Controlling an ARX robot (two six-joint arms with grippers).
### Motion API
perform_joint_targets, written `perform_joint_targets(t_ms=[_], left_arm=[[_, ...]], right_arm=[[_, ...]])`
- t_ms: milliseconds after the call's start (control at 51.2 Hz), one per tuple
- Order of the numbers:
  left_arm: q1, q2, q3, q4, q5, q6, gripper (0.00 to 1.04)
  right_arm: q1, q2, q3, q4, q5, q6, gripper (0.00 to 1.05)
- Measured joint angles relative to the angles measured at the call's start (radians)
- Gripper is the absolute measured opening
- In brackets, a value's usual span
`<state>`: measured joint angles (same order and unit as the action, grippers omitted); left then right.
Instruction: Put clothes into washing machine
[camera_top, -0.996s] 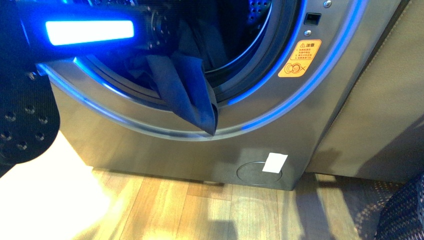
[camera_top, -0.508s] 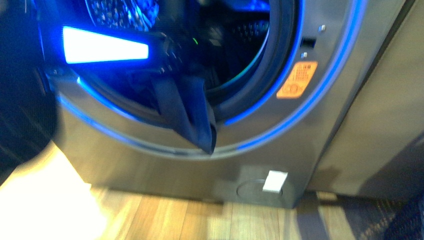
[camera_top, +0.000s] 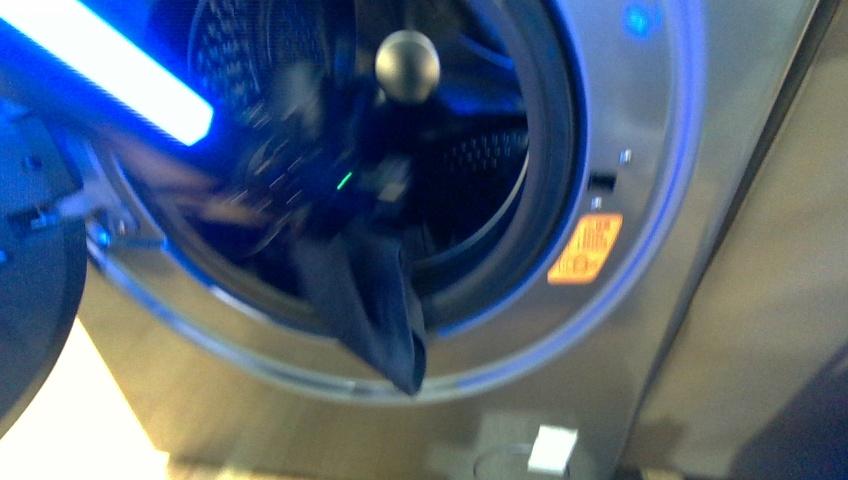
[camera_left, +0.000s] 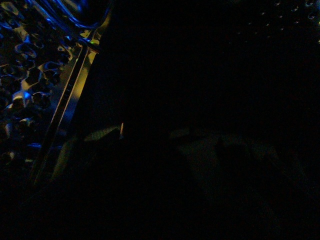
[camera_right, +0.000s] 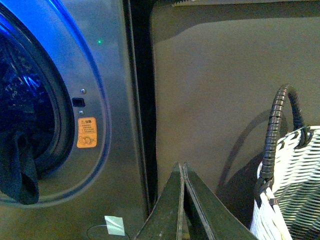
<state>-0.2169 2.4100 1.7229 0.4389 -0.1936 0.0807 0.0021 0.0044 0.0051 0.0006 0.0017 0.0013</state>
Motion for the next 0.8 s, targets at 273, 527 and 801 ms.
perform_joint_targets(t_ms=[273,527,801], left_arm=[[-0.008,-0.256,-0.277,0.093,0.077,0.003,0.98],[-0.020,-0.386,-0.479,0.119,0.137,0.032,0.98],[-0.049,-0.659,-0.713,0.145,0.237,0.047,0.98]], right_arm=[[0.000,0.000,0.000,0.000,0.000,0.000,0.02],[0.000,0.000,0.000,0.000,0.000,0.000,0.02],[0.000,0.000,0.000,0.000,0.000,0.000,0.02]])
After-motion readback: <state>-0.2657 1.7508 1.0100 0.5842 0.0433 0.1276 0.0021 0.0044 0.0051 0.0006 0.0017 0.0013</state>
